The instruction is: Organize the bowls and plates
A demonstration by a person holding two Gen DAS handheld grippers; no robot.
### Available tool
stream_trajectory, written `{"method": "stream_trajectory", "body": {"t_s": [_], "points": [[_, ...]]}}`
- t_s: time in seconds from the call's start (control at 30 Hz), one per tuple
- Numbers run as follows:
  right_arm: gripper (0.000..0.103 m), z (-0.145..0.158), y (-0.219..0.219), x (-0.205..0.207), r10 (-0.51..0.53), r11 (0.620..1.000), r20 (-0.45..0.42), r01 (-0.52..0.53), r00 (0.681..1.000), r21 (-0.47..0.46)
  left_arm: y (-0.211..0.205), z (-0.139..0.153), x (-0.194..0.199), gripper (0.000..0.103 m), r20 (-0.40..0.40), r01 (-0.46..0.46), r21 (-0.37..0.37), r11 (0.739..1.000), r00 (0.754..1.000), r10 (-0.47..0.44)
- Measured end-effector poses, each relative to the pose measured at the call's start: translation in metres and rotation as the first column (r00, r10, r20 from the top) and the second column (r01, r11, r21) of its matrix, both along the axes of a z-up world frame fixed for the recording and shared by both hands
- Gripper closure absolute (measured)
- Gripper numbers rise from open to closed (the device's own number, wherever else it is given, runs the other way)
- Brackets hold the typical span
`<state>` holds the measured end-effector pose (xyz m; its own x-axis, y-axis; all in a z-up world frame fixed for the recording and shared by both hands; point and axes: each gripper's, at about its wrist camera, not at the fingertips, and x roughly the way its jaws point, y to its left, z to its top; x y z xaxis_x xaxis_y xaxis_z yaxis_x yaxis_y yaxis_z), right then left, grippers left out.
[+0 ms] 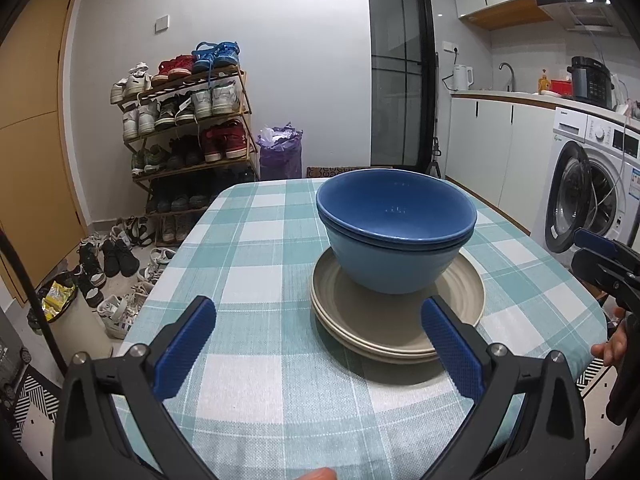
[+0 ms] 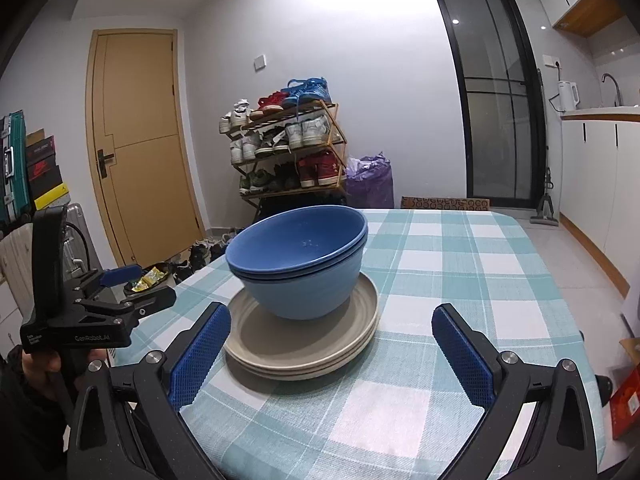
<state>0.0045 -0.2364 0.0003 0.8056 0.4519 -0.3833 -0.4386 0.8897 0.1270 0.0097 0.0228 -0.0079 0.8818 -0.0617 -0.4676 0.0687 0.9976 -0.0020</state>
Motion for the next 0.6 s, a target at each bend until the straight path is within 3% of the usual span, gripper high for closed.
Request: {"method": "stream_trajectory", "body": {"t_s": [0.2, 0.6], "points": [[0.001, -0.007, 0.007, -0.011, 0.014, 1.0, 0.049, -0.014, 0.999, -0.009, 0.001, -0.002, -0.008, 0.0, 0.02, 0.001, -0.012, 1.0, 1.0, -0.001], [0.001, -0.016, 0.016, -0.015, 0.052, 0.998, 0.052, -0.051, 0.997, -0.029, 0.011, -0.011, -0.01, 0.0, 0.022, -0.045, -0.002, 0.999, 0.999, 0.045]]}}
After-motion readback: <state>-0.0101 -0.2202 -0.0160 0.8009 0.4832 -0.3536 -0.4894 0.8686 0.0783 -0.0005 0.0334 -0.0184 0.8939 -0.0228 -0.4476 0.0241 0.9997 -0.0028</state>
